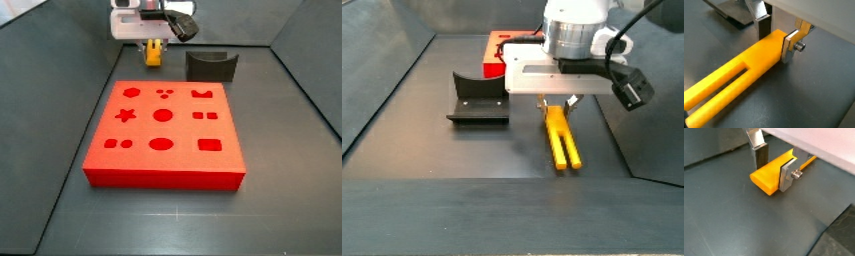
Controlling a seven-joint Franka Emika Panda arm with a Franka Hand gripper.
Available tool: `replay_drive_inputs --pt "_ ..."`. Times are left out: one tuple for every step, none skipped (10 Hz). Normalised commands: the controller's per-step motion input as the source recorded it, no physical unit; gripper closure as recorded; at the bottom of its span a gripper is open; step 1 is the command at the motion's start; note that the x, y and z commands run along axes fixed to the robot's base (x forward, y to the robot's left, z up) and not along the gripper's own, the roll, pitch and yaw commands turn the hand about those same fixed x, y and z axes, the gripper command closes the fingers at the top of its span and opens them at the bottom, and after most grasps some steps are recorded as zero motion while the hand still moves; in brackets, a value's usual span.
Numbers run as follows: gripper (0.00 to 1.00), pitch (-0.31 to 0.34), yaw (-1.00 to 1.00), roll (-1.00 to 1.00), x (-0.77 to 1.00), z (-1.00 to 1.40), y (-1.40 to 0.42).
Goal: Pick up the square-circle object. Move up. Rotate the square-circle object. Place the square-circle object on the fixture. Regrasp the square-circle object. Move to above the board. Insert the square-circle object.
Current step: Rotate the square-circle object.
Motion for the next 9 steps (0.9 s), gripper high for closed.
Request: replay_drive_inputs --pt "1.0 -0.102 0.02 -0.17 0.03 -0.21 0.02" --pt "0.0 0.0 0.0 0.0 0.0 0.0 0.0" --pt "0.0 0.0 0.0 0.0 0.0 1.0 0.0" --pt "0.0 0.002 0.0 0.0 0.0 1.0 0.0" --pt "0.0 0.034 0.0 0.01 -0.01 1.0 0.0" --pt "0.0 0.073 -0.01 0.02 -0.01 1.0 0.01" --pt "0.0 0.091 -0.02 0.03 -0.01 1.0 0.01" --pt "0.0 0.099 -0.02 0.05 -0.02 1.0 0.01" --pt "0.0 0.098 -0.01 0.07 -0.02 1.0 0.01"
